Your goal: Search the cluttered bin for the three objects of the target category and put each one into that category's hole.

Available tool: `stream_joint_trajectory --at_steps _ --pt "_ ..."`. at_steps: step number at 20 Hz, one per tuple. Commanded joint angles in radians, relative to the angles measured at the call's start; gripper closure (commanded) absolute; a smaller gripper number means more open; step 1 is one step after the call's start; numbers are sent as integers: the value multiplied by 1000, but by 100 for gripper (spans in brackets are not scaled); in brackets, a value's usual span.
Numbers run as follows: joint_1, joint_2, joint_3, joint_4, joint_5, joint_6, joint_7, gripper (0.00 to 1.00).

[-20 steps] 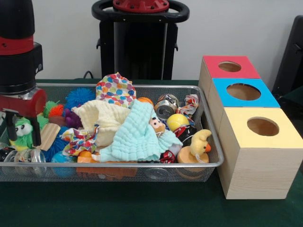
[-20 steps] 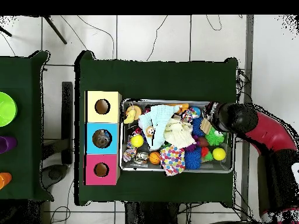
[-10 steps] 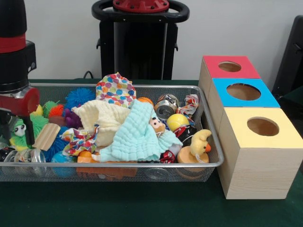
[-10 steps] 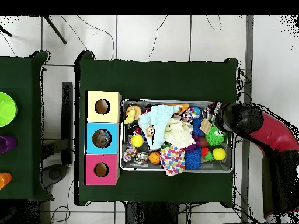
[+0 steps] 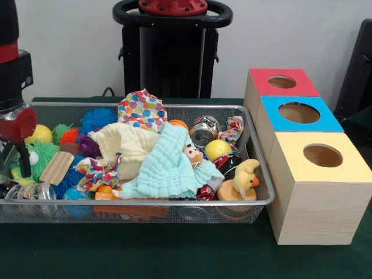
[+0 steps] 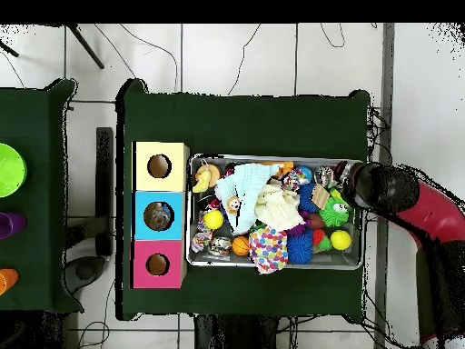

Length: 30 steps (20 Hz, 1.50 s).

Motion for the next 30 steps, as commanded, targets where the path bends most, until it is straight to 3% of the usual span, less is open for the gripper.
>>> stream_joint_trajectory --at_steps 1,30 --pt "-31 47 109 36 -120 48 -229 0" --pt "-85 77 173 59 -208 12 -175 0"
